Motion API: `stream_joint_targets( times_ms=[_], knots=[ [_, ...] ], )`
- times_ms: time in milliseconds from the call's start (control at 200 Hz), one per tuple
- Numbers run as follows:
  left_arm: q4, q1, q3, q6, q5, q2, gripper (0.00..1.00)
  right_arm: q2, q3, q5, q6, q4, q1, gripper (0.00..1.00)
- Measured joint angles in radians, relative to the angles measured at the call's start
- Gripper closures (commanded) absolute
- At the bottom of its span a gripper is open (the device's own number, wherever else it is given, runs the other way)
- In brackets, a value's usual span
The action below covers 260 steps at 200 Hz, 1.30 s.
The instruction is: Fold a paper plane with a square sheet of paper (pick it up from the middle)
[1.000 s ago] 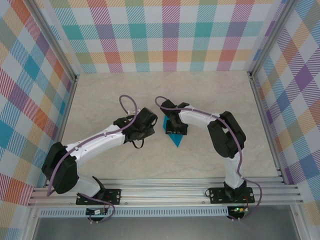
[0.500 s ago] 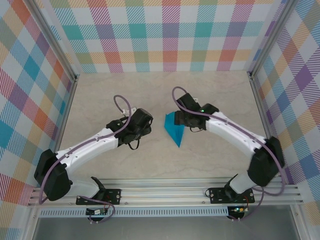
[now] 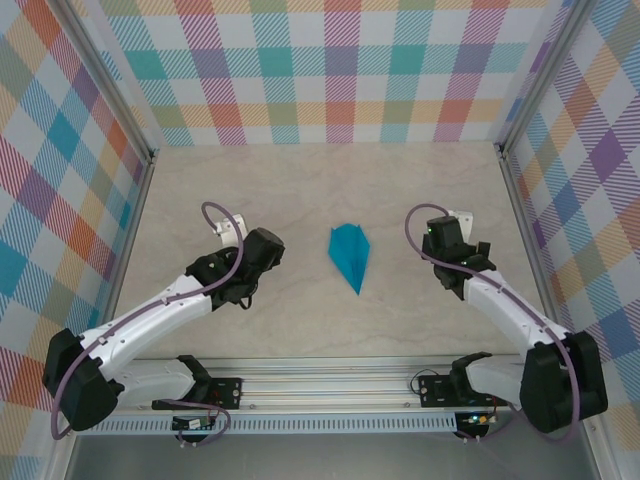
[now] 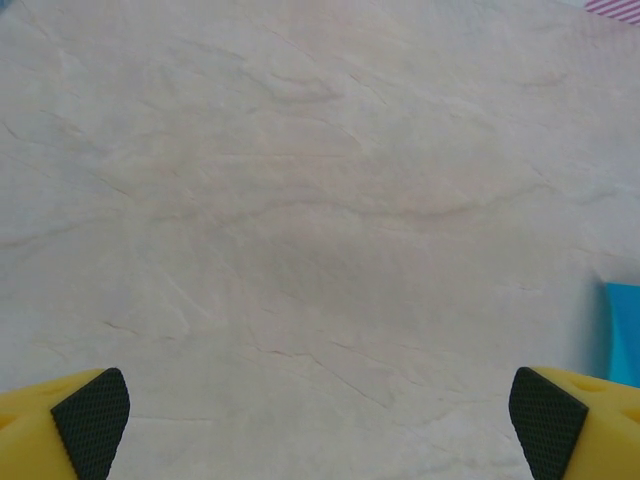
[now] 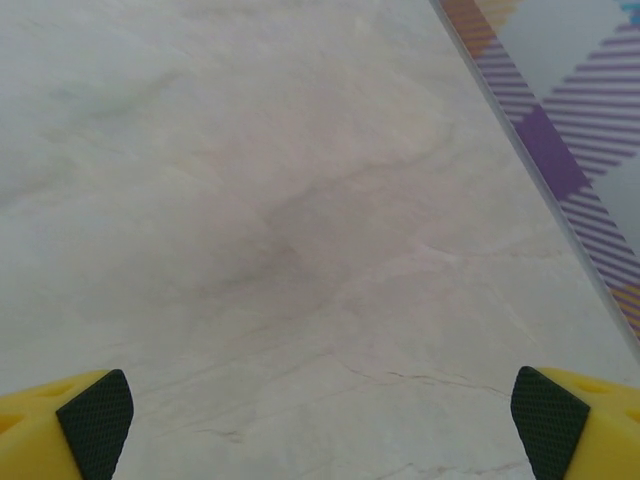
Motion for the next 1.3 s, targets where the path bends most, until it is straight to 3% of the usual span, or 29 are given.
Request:
stream_joint_targets(
  times_ms=[205,405,720,970,1300],
  knots=[
    [0.018,0.016,-0.067,0.047,-0.052,-0.012,0.00,0.091,-0.118,-0.169,-0.080,0.236,-0.118,0.00],
    [0.061,0.061,-0.134,0.103,-0.077,-0.057,0.00,0.165,-0.169,-0.316,-0.148,0.495,-0.166,0.00],
    [0.285,0.223,-0.299,0.285,-0.084,-0.150,0.00,0.320,-0.241,-0.630,-0.237,0.935,-0.257,0.00],
    [0.586,0.361,-0.402,0.472,-0.013,-0.078,0.00,0.349,-0.256,-0.693,-0.238,0.998,-0.282,0.00],
    [1.029,0.484,-0.452,0.702,0.196,0.219,0.00,0.349,-0.256,-0.686,-0.232,1.026,-0.281,0.00]
  ],
)
